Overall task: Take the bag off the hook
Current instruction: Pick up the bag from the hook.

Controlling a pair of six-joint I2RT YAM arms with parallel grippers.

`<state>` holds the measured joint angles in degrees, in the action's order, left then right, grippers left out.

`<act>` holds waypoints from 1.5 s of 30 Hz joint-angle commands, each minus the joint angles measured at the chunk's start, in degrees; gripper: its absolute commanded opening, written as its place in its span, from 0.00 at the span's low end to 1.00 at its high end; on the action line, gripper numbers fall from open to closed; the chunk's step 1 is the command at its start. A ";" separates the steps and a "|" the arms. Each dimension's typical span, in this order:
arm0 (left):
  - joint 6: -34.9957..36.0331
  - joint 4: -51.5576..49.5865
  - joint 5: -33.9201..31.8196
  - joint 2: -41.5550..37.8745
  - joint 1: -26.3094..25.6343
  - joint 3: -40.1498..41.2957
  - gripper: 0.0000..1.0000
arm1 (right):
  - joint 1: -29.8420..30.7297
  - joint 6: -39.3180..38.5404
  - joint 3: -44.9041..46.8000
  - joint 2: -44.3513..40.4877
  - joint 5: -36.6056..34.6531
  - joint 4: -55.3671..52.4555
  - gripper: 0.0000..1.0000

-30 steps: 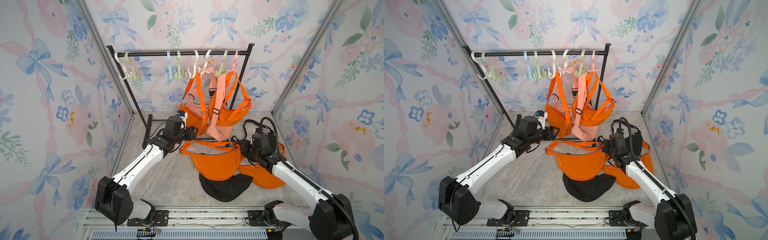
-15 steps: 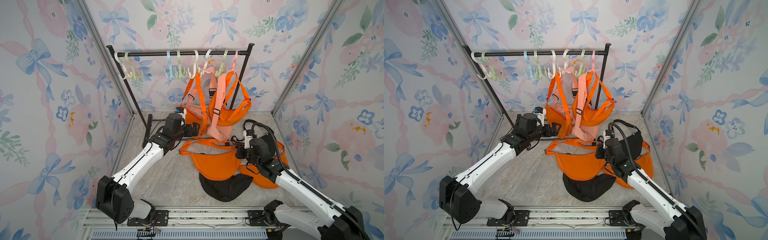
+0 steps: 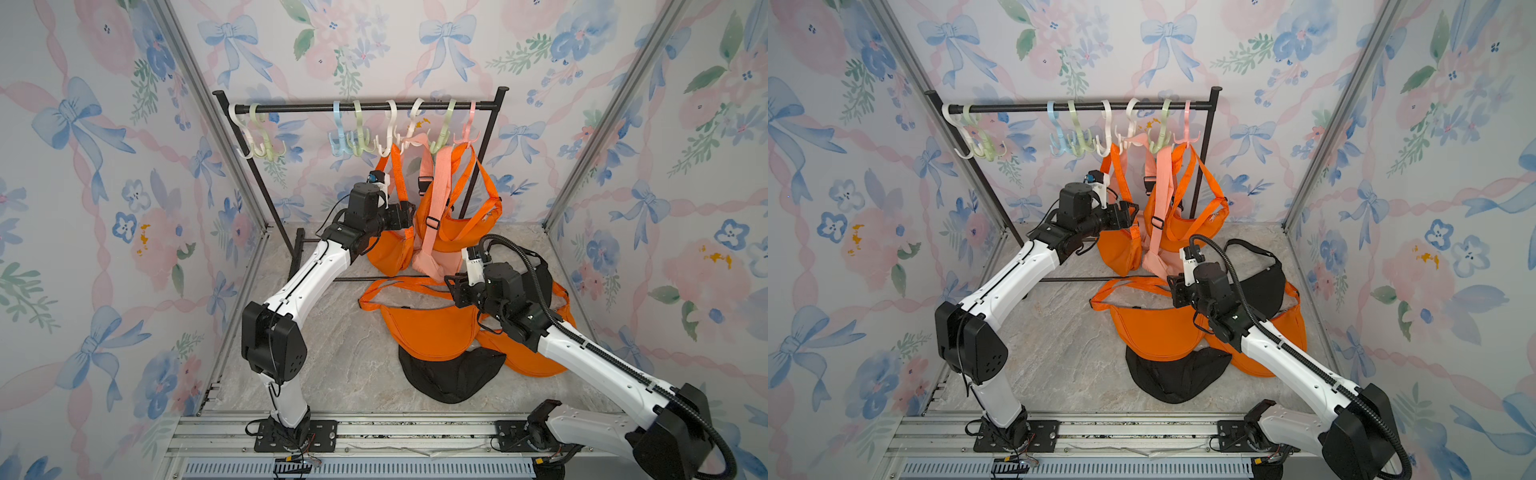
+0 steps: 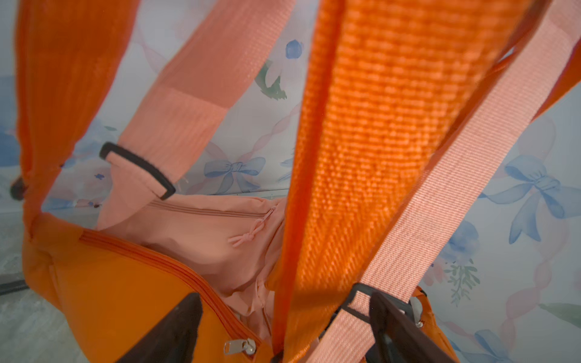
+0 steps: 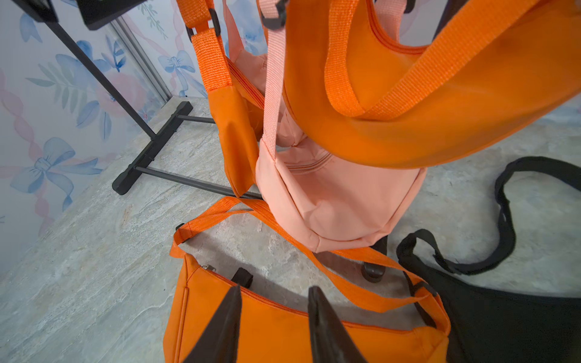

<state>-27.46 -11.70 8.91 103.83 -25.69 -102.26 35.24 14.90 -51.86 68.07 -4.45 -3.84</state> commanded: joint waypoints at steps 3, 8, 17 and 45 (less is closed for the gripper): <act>-1.29 -0.37 4.41 1.92 0.43 -3.99 0.23 | 0.99 -2.09 -6.19 4.34 0.54 1.54 0.39; -3.52 -0.33 8.30 -0.74 0.45 -2.74 0.10 | 0.80 -3.64 -15.03 8.37 -1.18 1.40 0.44; -6.55 0.06 13.31 -5.73 0.18 -3.10 0.08 | 0.79 -6.10 -29.14 18.19 3.88 5.38 0.55; -8.41 -0.01 16.27 -4.47 -1.93 -4.95 0.11 | 1.58 -5.48 -44.93 29.26 12.65 6.46 0.08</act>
<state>-35.86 -11.84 22.87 99.15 -26.61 -107.00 36.12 9.19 -97.03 98.52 5.85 -0.80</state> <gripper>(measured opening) 0.111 0.094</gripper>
